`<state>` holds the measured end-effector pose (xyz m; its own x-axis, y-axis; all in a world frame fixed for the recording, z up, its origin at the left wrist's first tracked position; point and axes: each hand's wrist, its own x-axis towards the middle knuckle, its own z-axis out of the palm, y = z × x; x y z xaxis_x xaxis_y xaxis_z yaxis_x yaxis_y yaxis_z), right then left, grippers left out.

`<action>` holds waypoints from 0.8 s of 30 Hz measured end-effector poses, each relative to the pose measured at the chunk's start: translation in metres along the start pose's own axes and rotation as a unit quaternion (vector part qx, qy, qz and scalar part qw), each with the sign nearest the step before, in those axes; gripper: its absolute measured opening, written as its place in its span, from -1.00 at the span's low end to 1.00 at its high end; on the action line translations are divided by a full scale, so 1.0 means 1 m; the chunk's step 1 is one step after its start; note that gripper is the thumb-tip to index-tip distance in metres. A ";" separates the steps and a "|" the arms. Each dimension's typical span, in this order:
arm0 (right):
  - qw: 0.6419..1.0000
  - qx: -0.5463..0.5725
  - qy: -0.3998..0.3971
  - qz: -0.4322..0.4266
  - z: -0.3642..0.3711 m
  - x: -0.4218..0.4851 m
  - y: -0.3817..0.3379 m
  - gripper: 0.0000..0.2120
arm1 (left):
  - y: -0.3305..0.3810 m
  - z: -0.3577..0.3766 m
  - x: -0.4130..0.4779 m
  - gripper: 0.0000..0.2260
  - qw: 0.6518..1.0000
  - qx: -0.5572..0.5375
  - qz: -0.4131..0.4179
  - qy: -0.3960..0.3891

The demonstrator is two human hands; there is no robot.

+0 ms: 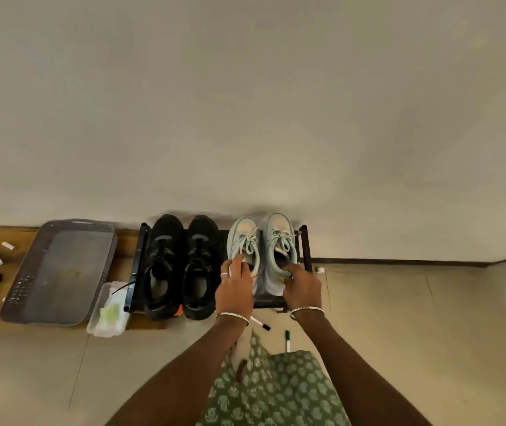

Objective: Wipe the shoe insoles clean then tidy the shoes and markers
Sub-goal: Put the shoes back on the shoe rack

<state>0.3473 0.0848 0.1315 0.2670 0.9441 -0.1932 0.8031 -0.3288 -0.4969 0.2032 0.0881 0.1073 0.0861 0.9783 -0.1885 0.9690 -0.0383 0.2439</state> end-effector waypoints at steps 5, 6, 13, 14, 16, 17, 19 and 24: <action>1.000 -0.023 0.005 -0.011 0.026 0.015 0.004 -0.78 | -0.009 0.028 0.020 -0.60 0.999 0.021 -0.012 -0.021; 0.999 -0.031 -0.002 -0.006 0.033 0.019 0.005 -0.79 | -0.011 0.033 0.023 -0.61 0.999 0.023 -0.014 -0.022; 0.997 -0.048 -0.049 0.023 0.081 0.035 0.022 -0.80 | -0.020 0.068 0.032 -0.68 0.997 0.020 -0.024 -0.072; 0.997 -0.045 -0.057 0.035 0.085 0.035 0.025 -0.78 | -0.023 0.074 0.033 -0.67 0.996 0.020 -0.027 -0.087; 0.995 -0.042 -0.066 0.060 0.095 0.035 0.035 -0.76 | -0.027 0.085 0.036 -0.67 0.993 0.030 -0.033 -0.108; 0.993 -0.048 -0.074 0.074 0.099 0.036 0.041 -0.76 | -0.029 0.089 0.037 -0.67 0.993 0.038 -0.032 -0.110; 0.987 -0.065 -0.102 0.107 0.104 0.035 0.052 -0.77 | -0.032 0.092 0.041 -0.66 0.993 0.048 -0.014 -0.108; 0.985 -0.036 -0.104 0.134 0.102 0.034 0.054 -0.78 | -0.036 0.092 0.046 -0.69 0.988 0.071 0.010 -0.135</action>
<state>0.3454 0.0971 0.0124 0.3657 0.7955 -0.4832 0.7556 -0.5569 -0.3448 0.1937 0.1157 0.0021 0.1448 0.8881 -0.4363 0.9877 -0.1033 0.1175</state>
